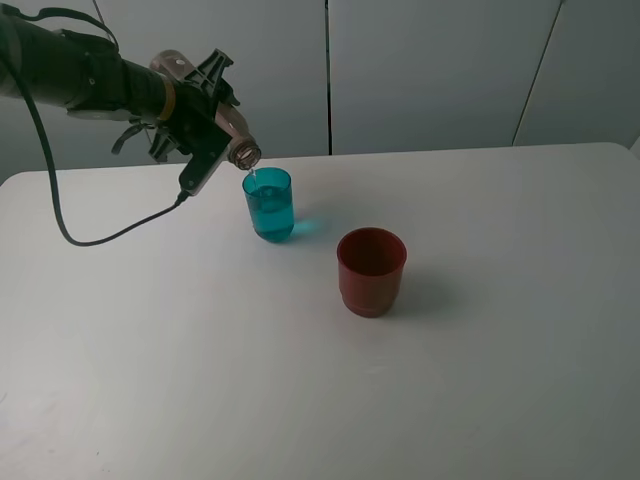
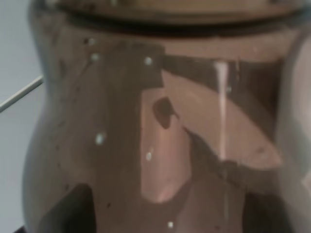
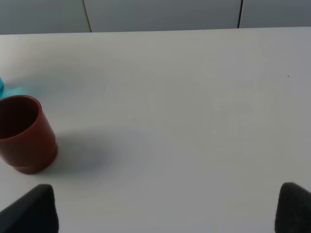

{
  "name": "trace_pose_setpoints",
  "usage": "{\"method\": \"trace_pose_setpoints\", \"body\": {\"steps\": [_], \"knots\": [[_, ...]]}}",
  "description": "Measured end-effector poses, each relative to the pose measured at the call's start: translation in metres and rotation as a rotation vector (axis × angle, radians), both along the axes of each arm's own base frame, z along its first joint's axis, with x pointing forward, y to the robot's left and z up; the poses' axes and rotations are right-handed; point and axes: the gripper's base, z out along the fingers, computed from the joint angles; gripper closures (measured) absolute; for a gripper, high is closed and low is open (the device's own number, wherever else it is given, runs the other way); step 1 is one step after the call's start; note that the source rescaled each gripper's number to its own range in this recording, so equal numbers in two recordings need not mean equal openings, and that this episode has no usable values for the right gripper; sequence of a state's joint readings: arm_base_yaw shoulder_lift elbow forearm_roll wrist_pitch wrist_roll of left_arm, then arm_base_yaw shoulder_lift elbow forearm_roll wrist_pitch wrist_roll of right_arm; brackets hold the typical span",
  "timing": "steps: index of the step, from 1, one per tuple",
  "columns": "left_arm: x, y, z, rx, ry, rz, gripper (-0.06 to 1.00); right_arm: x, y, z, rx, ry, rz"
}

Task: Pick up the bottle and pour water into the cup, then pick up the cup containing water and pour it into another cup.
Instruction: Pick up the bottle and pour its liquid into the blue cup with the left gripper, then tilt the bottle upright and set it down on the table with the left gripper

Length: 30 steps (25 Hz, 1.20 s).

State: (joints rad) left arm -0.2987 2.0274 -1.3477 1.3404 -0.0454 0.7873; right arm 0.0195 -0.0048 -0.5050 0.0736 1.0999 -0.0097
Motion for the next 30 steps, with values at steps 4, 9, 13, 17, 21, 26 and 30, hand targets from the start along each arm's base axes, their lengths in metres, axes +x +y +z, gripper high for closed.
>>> {"method": "trace_pose_setpoints", "body": {"steps": [4, 9, 13, 17, 21, 26, 30], "knots": [[-0.0003, -0.0013, 0.0003, -0.007, -0.001, -0.014, 0.94, 0.0, 0.0, 0.0, 0.0, 0.0, 0.0], [-0.0005, -0.0022, 0.0004, -0.005, -0.004, -0.027, 0.94, 0.0, 0.0, 0.0, 0.0, 0.0, 0.0], [-0.0005, -0.0022, 0.0004, -0.003, -0.005, -0.028, 0.94, 0.0, 0.0, 0.0, 0.0, 0.0, 0.0], [-0.0005, -0.0022, 0.0004, -0.002, -0.005, -0.029, 0.94, 0.0, 0.0, 0.0, 0.0, 0.0, 0.0], [-0.0008, -0.0033, 0.0007, -0.013, -0.005, -0.037, 0.94, 0.0, 0.0, 0.0, 0.0, 0.0, 0.0], [-0.0008, -0.005, 0.0018, -0.121, 0.023, 0.013, 0.94, 0.0, 0.0, 0.0, 0.0, 0.0, 0.0], [0.0007, -0.0054, 0.0054, -0.452, 0.117, 0.225, 0.94, 0.0, 0.0, 0.0, 0.0, 0.0, 0.0]]}}
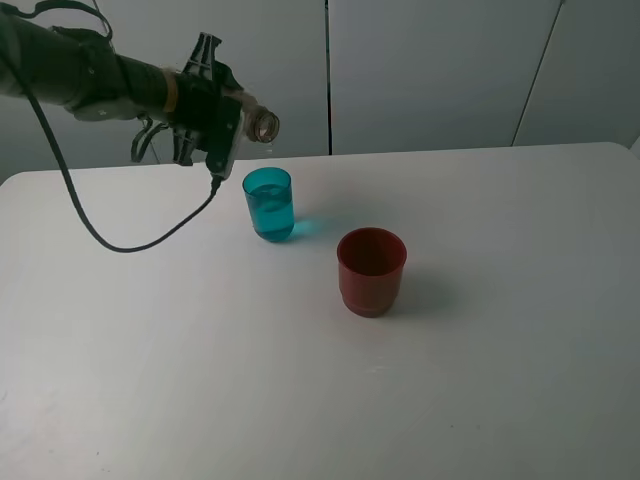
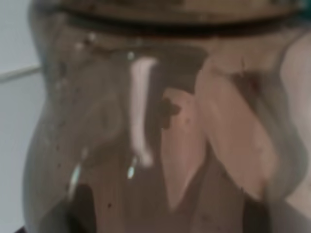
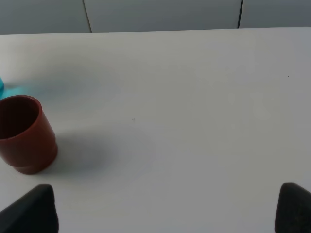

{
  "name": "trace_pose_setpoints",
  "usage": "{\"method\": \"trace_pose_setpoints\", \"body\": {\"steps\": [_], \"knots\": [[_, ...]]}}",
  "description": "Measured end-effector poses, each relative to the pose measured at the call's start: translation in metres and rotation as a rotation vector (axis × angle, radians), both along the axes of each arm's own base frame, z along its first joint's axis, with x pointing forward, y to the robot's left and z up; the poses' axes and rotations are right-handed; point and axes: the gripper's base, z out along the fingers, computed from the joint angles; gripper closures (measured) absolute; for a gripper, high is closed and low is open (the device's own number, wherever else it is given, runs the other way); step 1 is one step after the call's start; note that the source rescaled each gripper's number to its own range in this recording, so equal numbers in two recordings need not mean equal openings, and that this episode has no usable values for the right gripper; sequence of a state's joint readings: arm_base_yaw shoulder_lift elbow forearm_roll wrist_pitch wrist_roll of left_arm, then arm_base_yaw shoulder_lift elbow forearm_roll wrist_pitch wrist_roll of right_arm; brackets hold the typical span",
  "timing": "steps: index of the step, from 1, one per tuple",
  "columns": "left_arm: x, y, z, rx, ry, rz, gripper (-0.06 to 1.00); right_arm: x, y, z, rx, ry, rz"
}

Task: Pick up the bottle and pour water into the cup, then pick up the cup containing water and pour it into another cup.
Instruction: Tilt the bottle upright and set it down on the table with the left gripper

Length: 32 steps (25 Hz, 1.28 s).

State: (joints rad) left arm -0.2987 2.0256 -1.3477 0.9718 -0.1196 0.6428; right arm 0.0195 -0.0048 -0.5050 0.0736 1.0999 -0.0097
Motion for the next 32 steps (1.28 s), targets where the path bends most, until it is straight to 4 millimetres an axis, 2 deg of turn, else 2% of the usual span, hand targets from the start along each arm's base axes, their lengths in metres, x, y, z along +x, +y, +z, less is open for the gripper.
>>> {"method": "trace_pose_setpoints", "body": {"steps": [5, 8, 11, 18, 23, 26, 32], "knots": [[0.0, 0.003, 0.011, -0.472, 0.153, 0.309, 0.94, 0.0, 0.0, 0.0, 0.0, 0.0, 0.0], [-0.003, 0.011, 0.019, -0.656, 0.192, 0.409, 0.94, 0.0, 0.0, 0.0, 0.0, 0.0, 0.0], [-0.011, 0.029, 0.019, -0.821, 0.214, 0.474, 0.94, 0.0, 0.0, 0.0, 0.0, 0.0, 0.0], [-0.049, 0.084, -0.006, -1.279, 0.223, 0.474, 0.94, 0.0, 0.0, 0.0, 0.0, 0.0, 0.0], [-0.061, 0.11, -0.025, -1.373, 0.267, 0.523, 0.94, 0.0, 0.0, 0.0, 0.0, 0.0, 0.0], [-0.065, 0.114, -0.041, -1.439, 0.288, 0.476, 0.94, 0.0, 0.0, 0.0, 0.0, 0.0, 0.0], [-0.066, 0.109, -0.07, -1.49, 0.346, 0.41, 0.94, 0.0, 0.0, 0.0, 0.0, 0.0, 0.0]]}}
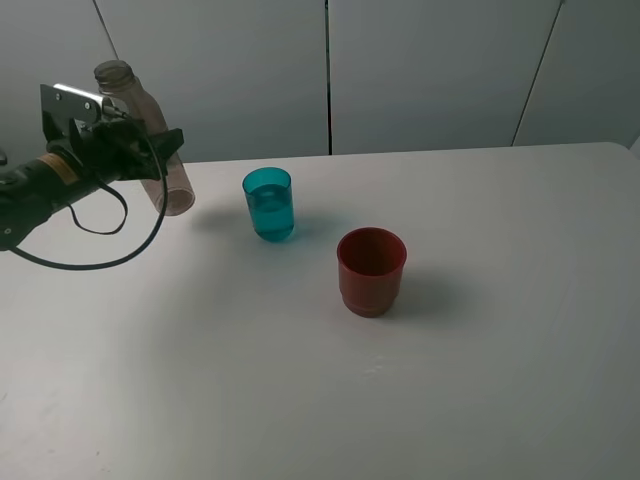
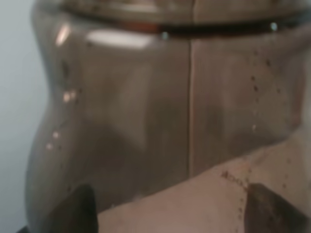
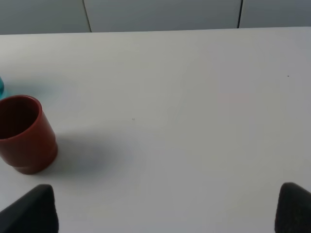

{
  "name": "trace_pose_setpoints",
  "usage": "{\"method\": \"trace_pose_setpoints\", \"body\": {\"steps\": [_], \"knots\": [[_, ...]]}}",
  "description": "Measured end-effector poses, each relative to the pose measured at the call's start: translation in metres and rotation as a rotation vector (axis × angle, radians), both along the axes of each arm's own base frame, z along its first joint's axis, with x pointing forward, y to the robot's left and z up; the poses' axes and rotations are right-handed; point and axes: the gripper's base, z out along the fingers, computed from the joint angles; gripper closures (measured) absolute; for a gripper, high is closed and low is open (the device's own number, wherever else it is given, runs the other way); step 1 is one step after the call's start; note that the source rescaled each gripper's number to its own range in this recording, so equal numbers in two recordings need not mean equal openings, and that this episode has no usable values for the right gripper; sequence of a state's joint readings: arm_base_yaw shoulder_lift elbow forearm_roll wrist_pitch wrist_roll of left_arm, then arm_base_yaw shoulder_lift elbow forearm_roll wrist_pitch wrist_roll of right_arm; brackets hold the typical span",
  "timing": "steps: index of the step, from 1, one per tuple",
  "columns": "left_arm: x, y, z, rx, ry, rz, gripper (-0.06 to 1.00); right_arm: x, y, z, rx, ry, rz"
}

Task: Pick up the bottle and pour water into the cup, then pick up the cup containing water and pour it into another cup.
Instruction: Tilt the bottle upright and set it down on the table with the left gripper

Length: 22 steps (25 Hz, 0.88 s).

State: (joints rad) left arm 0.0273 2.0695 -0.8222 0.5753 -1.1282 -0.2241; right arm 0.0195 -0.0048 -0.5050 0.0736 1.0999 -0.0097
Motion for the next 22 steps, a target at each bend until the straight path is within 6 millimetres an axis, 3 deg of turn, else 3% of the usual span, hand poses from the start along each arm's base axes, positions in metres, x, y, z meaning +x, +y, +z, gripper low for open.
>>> {"method": "trace_pose_setpoints", "body": {"steps": [7, 22], "knots": [[-0.002, -0.002, -0.031, -0.03, 0.048, -0.016, 0.94, 0.0, 0.0, 0.0, 0.0, 0.0, 0.0], [-0.002, -0.002, -0.033, -0.033, 0.048, -0.023, 0.94, 0.0, 0.0, 0.0, 0.0, 0.0, 0.0]]}}
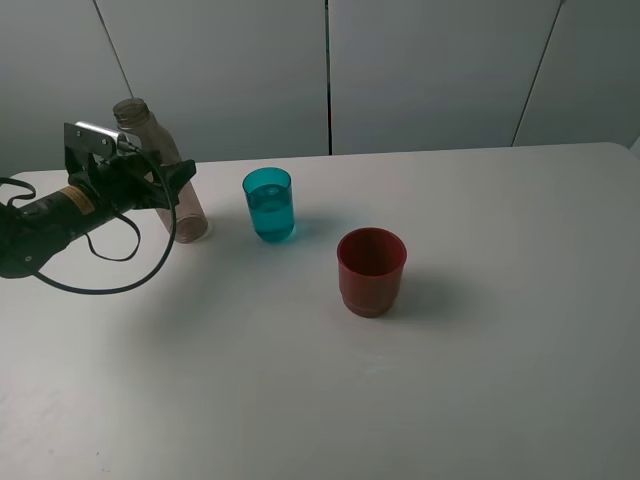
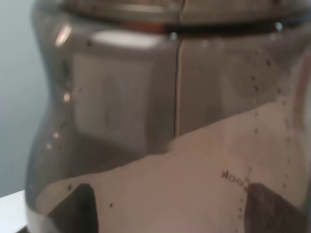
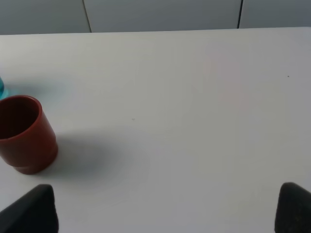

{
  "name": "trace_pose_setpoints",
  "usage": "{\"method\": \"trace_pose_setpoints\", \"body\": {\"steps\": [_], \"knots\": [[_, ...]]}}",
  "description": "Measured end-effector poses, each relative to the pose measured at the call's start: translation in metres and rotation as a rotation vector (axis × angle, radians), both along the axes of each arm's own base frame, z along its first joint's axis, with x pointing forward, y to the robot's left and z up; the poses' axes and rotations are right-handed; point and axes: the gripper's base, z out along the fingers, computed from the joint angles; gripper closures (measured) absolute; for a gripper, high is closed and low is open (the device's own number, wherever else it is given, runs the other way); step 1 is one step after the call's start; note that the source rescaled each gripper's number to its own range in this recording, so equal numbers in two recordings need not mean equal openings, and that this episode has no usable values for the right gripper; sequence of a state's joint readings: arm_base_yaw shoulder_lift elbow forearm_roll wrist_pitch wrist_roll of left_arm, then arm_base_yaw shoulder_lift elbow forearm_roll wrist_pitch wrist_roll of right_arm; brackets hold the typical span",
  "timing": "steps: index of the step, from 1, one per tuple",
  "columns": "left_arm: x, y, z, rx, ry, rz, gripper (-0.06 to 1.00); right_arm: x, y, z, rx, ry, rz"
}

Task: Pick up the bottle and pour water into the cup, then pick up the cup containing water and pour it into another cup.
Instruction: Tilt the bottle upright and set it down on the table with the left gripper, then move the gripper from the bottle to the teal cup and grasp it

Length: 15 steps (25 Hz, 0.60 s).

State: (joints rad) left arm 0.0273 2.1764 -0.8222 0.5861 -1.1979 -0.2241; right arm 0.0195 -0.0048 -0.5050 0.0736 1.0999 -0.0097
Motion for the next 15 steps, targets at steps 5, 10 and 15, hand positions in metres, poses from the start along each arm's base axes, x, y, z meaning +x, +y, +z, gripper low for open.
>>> {"method": "trace_pose_setpoints", "body": {"steps": [5, 10, 15], "knots": [[0.0, 0.0, 0.001, -0.003, -0.005, -0.001, 0.39, 0.0, 0.0, 0.0, 0.0, 0.0, 0.0], [0.001, 0.0, 0.008, 0.011, -0.034, -0.003, 0.0, 0.0, 0.0, 0.0, 0.0, 0.0, 0.0], [0.002, 0.0, 0.031, 0.018, -0.103, 0.0, -0.01, 0.0, 0.0, 0.0, 0.0, 0.0, 0.0]]}}
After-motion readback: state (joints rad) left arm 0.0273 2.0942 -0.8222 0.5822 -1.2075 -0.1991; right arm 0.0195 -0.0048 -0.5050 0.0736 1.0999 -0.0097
